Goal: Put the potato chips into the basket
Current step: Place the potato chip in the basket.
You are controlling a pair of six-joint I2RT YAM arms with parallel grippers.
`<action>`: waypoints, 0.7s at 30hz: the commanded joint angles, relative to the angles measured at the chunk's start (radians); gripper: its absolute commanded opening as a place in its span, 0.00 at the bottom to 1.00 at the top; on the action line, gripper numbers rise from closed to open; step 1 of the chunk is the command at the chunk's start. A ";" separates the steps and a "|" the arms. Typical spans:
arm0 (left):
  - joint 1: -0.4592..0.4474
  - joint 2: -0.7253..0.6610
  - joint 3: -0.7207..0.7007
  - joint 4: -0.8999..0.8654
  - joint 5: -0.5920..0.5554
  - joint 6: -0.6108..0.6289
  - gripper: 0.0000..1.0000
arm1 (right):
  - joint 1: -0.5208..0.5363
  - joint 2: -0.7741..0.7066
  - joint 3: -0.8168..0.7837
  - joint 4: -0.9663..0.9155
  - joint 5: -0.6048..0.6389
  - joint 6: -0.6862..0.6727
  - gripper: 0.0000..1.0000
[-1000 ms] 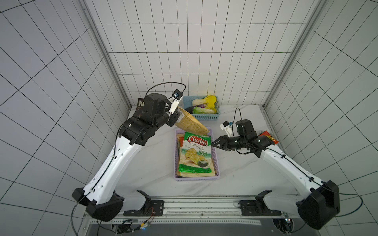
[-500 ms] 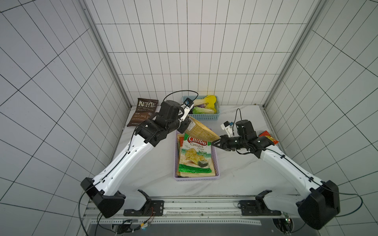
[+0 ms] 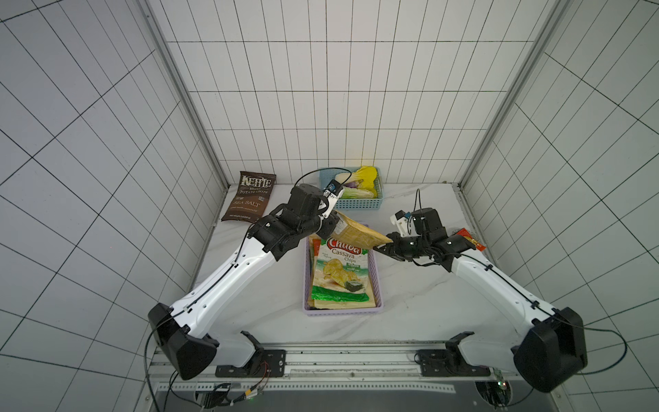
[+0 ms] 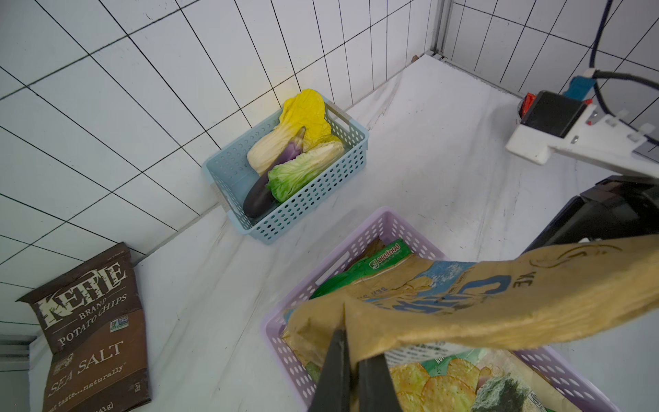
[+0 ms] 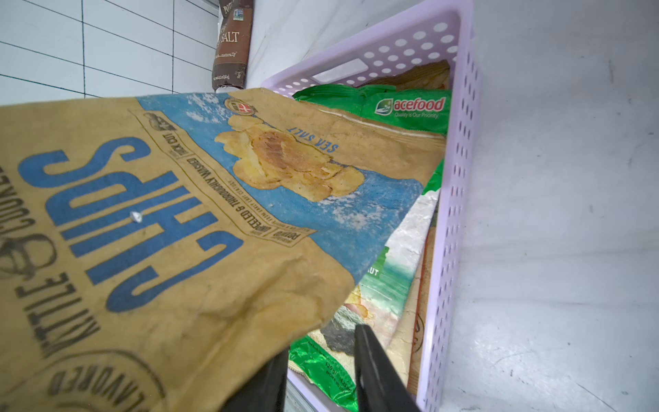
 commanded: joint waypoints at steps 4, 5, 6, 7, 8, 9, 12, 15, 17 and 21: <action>-0.008 -0.072 -0.090 -0.010 0.087 0.004 0.00 | -0.010 0.010 0.058 -0.017 -0.009 -0.025 0.35; -0.007 -0.081 -0.098 -0.030 0.102 0.015 0.00 | -0.010 0.007 0.058 -0.023 -0.011 -0.028 0.35; -0.008 -0.092 -0.107 -0.054 0.124 0.030 0.00 | -0.010 0.005 0.056 -0.031 -0.017 -0.034 0.34; -0.009 -0.104 -0.120 -0.081 0.151 0.055 0.00 | -0.010 0.000 0.056 -0.039 -0.023 -0.041 0.35; -0.008 -0.114 -0.134 -0.100 0.175 0.077 0.00 | -0.010 -0.002 0.056 -0.049 -0.028 -0.046 0.35; -0.008 -0.126 -0.153 -0.120 0.196 0.105 0.00 | -0.011 -0.006 0.056 -0.059 -0.032 -0.053 0.35; -0.008 -0.158 -0.218 -0.164 0.238 0.152 0.00 | -0.011 -0.030 0.062 -0.099 -0.034 -0.078 0.35; -0.008 -0.183 -0.275 -0.205 0.272 0.172 0.00 | -0.013 -0.067 0.073 -0.151 -0.033 -0.110 0.35; -0.009 -0.202 -0.313 -0.228 0.297 0.190 0.06 | -0.015 -0.089 0.086 -0.200 -0.029 -0.137 0.34; -0.009 -0.235 -0.369 -0.287 0.359 0.239 0.37 | -0.025 -0.118 0.115 -0.298 -0.026 -0.193 0.34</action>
